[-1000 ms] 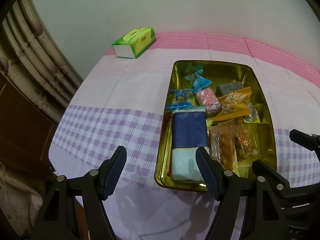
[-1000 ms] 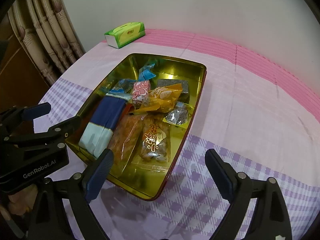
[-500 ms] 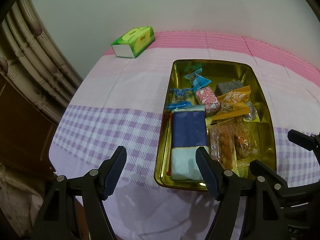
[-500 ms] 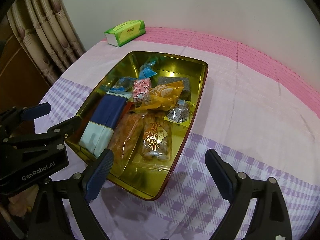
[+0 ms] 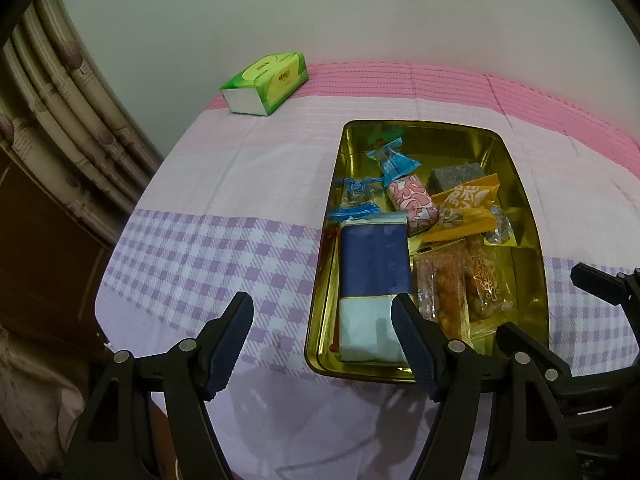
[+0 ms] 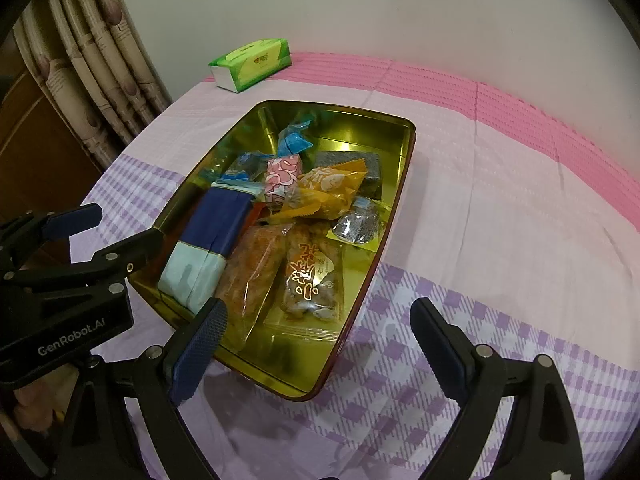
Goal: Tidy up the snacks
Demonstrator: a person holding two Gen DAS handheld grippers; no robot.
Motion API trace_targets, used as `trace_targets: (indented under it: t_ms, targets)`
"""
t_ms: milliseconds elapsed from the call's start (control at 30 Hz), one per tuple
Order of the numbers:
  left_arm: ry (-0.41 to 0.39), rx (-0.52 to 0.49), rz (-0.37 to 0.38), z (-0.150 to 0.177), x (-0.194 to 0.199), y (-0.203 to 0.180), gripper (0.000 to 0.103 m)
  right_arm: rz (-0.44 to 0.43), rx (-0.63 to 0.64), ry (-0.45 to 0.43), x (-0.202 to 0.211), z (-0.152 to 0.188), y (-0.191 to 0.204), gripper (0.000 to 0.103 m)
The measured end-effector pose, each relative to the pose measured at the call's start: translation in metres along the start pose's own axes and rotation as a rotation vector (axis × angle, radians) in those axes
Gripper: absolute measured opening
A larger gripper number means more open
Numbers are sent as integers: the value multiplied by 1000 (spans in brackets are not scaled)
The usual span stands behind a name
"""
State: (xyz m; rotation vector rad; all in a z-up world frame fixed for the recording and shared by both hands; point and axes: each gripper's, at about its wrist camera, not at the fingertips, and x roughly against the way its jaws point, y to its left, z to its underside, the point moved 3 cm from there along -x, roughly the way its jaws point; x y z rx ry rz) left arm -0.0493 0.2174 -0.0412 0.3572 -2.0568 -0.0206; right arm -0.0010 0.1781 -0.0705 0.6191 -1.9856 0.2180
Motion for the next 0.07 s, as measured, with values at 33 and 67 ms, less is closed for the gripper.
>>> trace_targets:
  t_ms: [33,67]
  targets:
    - [-1,0,1,-1,-1,1,72,1,1,0,0,0,0,91]
    - [0,-1,1,-1,-1,1,72,2,2,0,0,0,0,91]
